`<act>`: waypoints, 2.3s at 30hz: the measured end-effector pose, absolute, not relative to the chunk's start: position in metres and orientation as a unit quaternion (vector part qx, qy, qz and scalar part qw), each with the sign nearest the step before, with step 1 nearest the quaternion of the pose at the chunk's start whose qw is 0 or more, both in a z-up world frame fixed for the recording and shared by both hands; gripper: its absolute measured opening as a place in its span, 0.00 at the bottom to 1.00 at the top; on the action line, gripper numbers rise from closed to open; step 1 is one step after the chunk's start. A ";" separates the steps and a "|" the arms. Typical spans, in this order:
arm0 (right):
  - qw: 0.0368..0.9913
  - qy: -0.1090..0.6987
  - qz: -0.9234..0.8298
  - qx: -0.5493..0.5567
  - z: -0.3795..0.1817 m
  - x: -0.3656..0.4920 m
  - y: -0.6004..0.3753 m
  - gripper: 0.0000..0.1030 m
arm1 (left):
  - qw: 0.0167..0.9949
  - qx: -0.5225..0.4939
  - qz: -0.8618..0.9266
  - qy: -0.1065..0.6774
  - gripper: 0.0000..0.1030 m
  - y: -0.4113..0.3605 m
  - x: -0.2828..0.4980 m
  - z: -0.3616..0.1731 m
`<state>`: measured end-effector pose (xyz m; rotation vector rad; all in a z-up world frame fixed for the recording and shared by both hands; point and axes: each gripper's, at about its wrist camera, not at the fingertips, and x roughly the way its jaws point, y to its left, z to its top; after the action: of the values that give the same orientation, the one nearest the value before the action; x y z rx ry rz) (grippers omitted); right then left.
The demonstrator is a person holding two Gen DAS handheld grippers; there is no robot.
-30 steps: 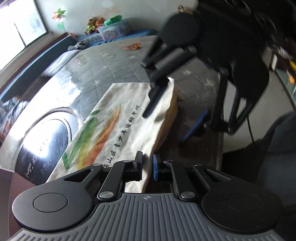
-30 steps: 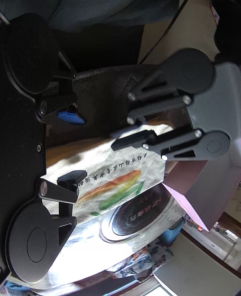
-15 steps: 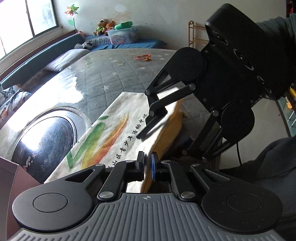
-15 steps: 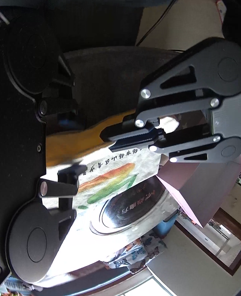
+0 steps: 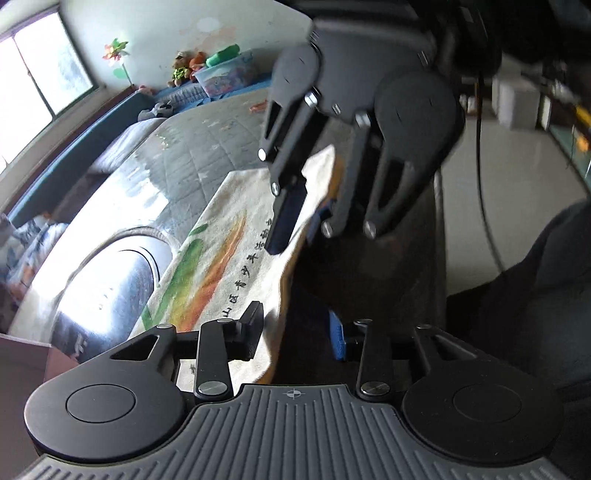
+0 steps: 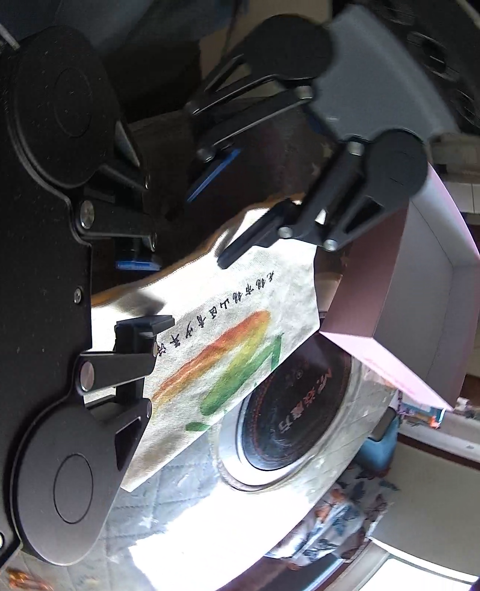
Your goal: Fold shopping bag
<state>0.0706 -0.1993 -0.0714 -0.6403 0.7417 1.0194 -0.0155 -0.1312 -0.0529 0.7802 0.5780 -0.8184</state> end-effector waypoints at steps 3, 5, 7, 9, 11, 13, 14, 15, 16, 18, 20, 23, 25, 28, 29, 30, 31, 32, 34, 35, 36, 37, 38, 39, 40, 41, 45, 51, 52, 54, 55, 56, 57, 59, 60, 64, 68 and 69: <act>0.760 0.345 0.468 -0.292 -0.071 0.072 -0.202 0.25 | 0.810 0.359 -0.371 0.278 0.15 -0.132 -0.008 -0.055; 0.759 0.341 0.467 -0.298 -0.072 0.070 -0.202 0.25 | 0.814 0.345 -0.371 0.284 0.13 -0.129 -0.003 -0.054; 0.759 0.328 0.468 -0.312 -0.072 0.066 -0.202 0.25 | 0.820 0.325 -0.371 0.291 0.12 -0.125 0.001 -0.049; 0.759 0.308 0.469 -0.330 -0.072 0.060 -0.202 0.33 | 0.823 0.312 -0.372 0.296 0.11 -0.121 0.003 -0.047; 0.757 0.277 0.464 -0.366 -0.076 0.049 -0.200 0.37 | 0.826 0.296 -0.373 0.301 0.11 -0.117 0.005 -0.044; 0.753 0.252 0.460 -0.397 -0.081 0.041 -0.197 0.38 | 0.829 0.283 -0.374 0.305 0.11 -0.114 0.006 -0.041; 0.750 0.244 0.460 -0.408 -0.084 0.038 -0.196 0.38 | 0.829 0.276 -0.377 0.307 0.11 -0.113 0.007 -0.039; 0.747 0.238 0.460 -0.417 -0.087 0.036 -0.194 0.38 | 0.829 0.268 -0.380 0.310 0.11 -0.112 0.008 -0.038; 0.744 0.232 0.459 -0.426 -0.089 0.033 -0.193 0.38 | 0.828 0.257 -0.387 0.313 0.11 -0.109 0.008 -0.035; 0.740 0.226 0.458 -0.437 -0.093 0.029 -0.192 0.38 | 0.827 0.253 -0.391 0.315 0.11 -0.106 0.004 -0.033; 0.737 0.235 0.465 -0.430 -0.091 0.027 -0.193 0.27 | 0.823 0.243 -0.400 0.322 0.11 -0.102 0.000 -0.031; 0.730 0.248 0.476 -0.422 -0.089 0.023 -0.194 0.23 | 0.816 0.222 -0.415 0.335 0.11 -0.097 -0.006 -0.030; 0.722 0.265 0.488 -0.413 -0.088 0.023 -0.194 0.22 | 0.812 0.219 -0.422 0.339 0.11 -0.096 -0.010 -0.031; 0.716 0.305 0.502 -0.376 -0.085 0.031 -0.195 0.21 | 0.804 0.228 -0.431 0.340 0.12 -0.096 -0.016 -0.033; 0.715 0.321 0.505 -0.361 -0.084 0.036 -0.195 0.21 | 0.803 0.229 -0.433 0.340 0.15 -0.096 -0.013 -0.032; 0.714 0.329 0.507 -0.353 -0.083 0.040 -0.195 0.21 | 0.803 0.231 -0.435 0.337 0.17 -0.093 -0.014 -0.031; 0.714 0.339 0.507 -0.344 -0.082 0.044 -0.194 0.21 | 0.804 0.233 -0.433 0.333 0.21 -0.091 -0.015 -0.029; 0.712 0.355 0.509 -0.329 -0.081 0.051 -0.194 0.21 | 0.805 0.236 -0.433 0.330 0.27 -0.090 -0.017 -0.029; 0.707 0.386 0.512 -0.298 -0.080 0.065 -0.194 0.21 | 0.808 0.252 -0.427 0.317 0.36 -0.084 -0.022 -0.027; 0.704 0.400 0.513 -0.283 -0.080 0.071 -0.194 0.21 | 0.808 0.256 -0.426 0.317 0.38 -0.083 -0.024 -0.026; 0.702 0.413 0.514 -0.268 -0.080 0.076 -0.194 0.21 | 0.807 0.259 -0.425 0.317 0.39 -0.079 -0.025 -0.025; 0.700 0.424 0.515 -0.255 -0.080 0.081 -0.195 0.21 | 0.807 0.262 -0.424 0.317 0.42 -0.074 -0.027 -0.024; 0.697 0.434 0.516 -0.243 -0.081 0.085 -0.196 0.21 | 0.807 0.264 -0.422 0.318 0.44 -0.071 -0.028 -0.024; 0.696 0.439 0.517 -0.236 -0.082 0.087 -0.197 0.21 | 0.807 0.267 -0.420 0.318 0.44 -0.068 -0.028 -0.025; 0.693 0.446 0.518 -0.228 -0.082 0.089 -0.199 0.22 | 0.807 0.269 -0.418 0.319 0.45 -0.065 -0.029 -0.025; 0.690 0.455 0.520 -0.217 -0.083 0.093 -0.200 0.22 | 0.805 0.274 -0.418 0.321 0.46 -0.063 -0.028 -0.027; 0.682 0.474 0.523 -0.194 -0.085 0.101 -0.202 0.22 | 0.798 0.292 -0.417 0.323 0.48 -0.056 -0.034 -0.033; 0.674 0.510 0.517 -0.135 -0.090 0.119 -0.207 0.21 | 0.801 0.305 -0.420 0.298 0.49 -0.049 -0.039 -0.040; 0.673 0.516 0.516 -0.125 -0.090 0.122 -0.208 0.21 | 0.801 0.308 -0.421 0.294 0.49 -0.047 -0.039 -0.041; 0.668 0.534 0.510 -0.095 -0.092 0.129 -0.212 0.21 | 0.802 0.313 -0.422 0.284 0.50 -0.044 -0.041 -0.043; 0.665 0.543 0.507 -0.080 -0.093 0.132 -0.214 0.21 | 0.801 0.315 -0.424 0.281 0.50 -0.042 -0.042 -0.044; 0.662 0.551 0.504 -0.065 -0.095 0.136 -0.216 0.21 | 0.802 0.315 -0.423 0.279 0.50 -0.041 -0.043 -0.045; 0.658 0.560 0.501 -0.048 -0.097 0.140 -0.218 0.21 | 0.803 0.315 -0.422 0.277 0.50 -0.041 -0.044 -0.045; 0.652 0.575 0.495 -0.024 -0.100 0.145 -0.222 0.21 | 0.808 0.318 -0.417 0.268 0.50 -0.041 -0.044 -0.047; 0.647 0.583 0.491 -0.008 -0.102 0.149 -0.224 0.21 | 0.810 0.320 -0.415 0.264 0.50 -0.041 -0.043 -0.047; 0.630 0.615 0.471 0.051 -0.111 0.161 -0.232 0.21 | 0.815 0.323 -0.407 0.258 0.49 -0.041 -0.041 -0.052; 0.621 0.629 0.461 0.075 -0.114 0.166 -0.234 0.20 | 0.832 0.278 -0.404 0.260 0.38 -0.033 -0.037 -0.049; 0.619 0.632 0.459 0.081 -0.114 0.167 -0.235 0.20 | 0.836 0.263 -0.404 0.262 0.37 -0.030 -0.035 -0.048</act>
<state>0.1673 -0.2350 -0.1143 0.1861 1.4537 1.0560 -0.0353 -0.0305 -0.0477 0.5559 0.5547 -0.8550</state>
